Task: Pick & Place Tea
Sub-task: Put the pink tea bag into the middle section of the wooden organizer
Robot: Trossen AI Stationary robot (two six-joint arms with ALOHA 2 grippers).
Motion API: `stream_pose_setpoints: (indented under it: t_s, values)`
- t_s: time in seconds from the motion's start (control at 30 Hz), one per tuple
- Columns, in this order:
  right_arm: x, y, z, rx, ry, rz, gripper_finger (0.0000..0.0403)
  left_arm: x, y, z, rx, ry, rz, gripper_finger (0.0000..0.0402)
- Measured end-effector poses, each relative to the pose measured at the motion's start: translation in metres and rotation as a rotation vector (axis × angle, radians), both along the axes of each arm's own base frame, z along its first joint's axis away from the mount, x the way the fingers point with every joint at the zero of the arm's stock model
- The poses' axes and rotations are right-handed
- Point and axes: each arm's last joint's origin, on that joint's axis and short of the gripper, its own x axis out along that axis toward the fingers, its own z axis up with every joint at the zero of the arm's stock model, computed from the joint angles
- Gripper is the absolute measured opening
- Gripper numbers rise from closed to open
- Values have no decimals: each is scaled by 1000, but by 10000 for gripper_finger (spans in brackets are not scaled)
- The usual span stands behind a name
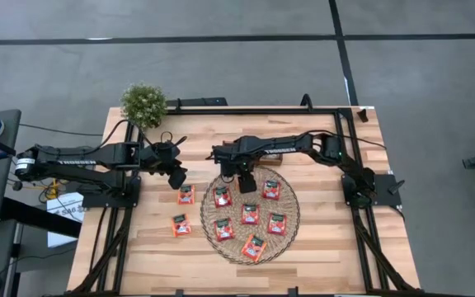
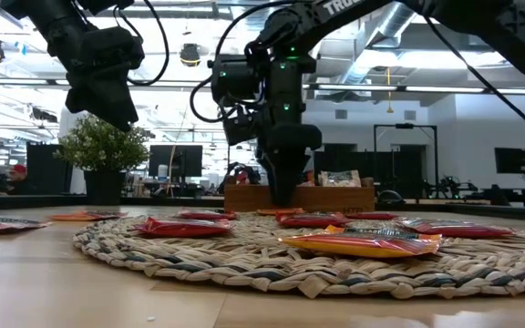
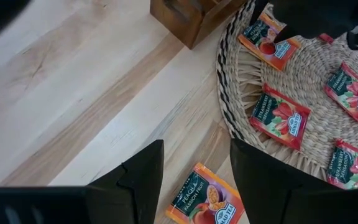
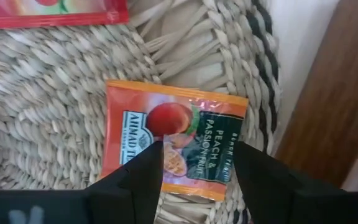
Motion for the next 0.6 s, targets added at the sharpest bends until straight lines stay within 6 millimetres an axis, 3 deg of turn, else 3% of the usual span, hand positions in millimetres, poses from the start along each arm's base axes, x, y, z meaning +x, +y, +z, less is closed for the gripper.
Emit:
stream_pose_setpoints:
  t_s: [0.3,0.6]
  values:
    - [0,-10,0,-4,-11,-22,174,0,0,0,-9,-4,13,177]
    - [4,-5,-16,-2,16,-8,158,0,0,0,-16,-8,22,177]
